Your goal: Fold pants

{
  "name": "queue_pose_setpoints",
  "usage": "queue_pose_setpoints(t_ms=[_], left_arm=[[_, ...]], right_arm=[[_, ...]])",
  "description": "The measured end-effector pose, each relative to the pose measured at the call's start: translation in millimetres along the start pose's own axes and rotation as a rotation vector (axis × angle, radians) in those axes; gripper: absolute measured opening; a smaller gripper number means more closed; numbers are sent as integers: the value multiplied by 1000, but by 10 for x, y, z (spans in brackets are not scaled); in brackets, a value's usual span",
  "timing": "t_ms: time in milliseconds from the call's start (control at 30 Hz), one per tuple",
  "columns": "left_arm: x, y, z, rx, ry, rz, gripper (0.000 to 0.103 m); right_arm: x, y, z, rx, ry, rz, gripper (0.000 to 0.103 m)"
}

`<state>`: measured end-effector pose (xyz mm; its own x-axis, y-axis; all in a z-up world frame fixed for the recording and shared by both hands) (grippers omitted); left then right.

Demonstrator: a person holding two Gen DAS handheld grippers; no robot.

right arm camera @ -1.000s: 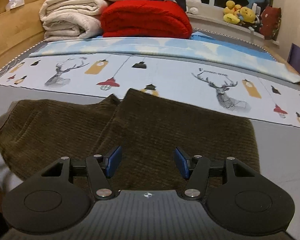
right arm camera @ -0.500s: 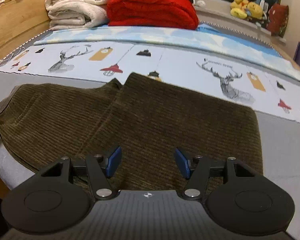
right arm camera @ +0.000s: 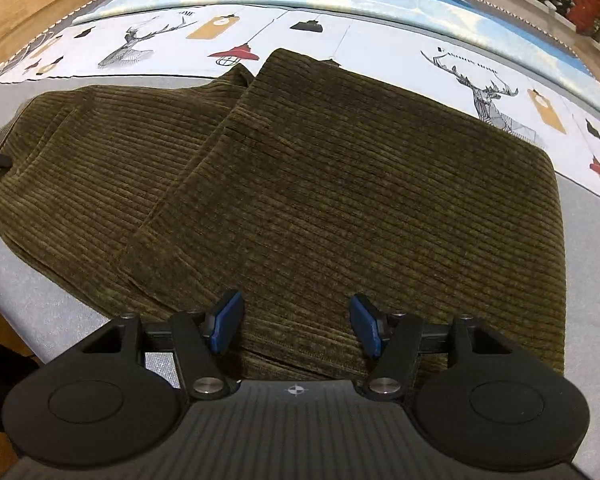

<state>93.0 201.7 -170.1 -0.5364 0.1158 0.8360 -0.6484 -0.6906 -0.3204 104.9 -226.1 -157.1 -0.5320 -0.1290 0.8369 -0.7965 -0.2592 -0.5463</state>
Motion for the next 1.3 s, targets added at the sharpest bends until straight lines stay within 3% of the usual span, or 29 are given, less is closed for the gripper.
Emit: queue_pose_setpoints(t_ms=[133,233,400,533,767,967,1067,1100,1133,1167,1233,1300], left_arm=[[101,17,5,0,-15,46,41],[276,15,131,-54,-20,98,32],[672,81,670,-225,5,237,26],[940,195,1270,-340,57,303,25],[1196,745,2852,-642,164,371,25],[1016,1929,4136,-941,284,300,24],[637,2702,4475,-1078,305,224,24],[458,2942,4523,-1126,290,182,26],[273,3172,4519,-1176,275,126,38],[80,3388,4494,-1210,284,46,42],[-106,3558,4408,-1193,313,-67,46],[-78,3514,4295,-1169,340,-63,55]], right_arm=[[15,12,4,4,-8,0,62],[36,3,21,0,-14,-1,62],[166,-106,104,-26,4,44,59],[323,-277,318,-118,6,123,60],[373,-249,1077,-400,56,142,58],[534,-17,1847,-606,135,188,57],[613,225,2194,-715,163,198,57],[647,314,2298,-755,166,203,57],[674,406,2405,-800,166,210,57],[709,497,2513,-844,164,219,57],[750,616,2643,-915,144,237,57],[758,691,2683,-960,80,243,60]])
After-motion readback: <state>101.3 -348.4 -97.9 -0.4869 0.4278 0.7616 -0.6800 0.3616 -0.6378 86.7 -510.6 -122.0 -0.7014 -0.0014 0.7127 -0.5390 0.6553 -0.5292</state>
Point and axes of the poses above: each gripper's, at about its wrist camera, not at the fingertips, and x roughly against the way its jaws point, z to its right, y to its underside, the point moved 9 cm from there along -x, roughly the way its jaws point, and after that the axes turned 3 degrees about y, right-handed, at the moved point
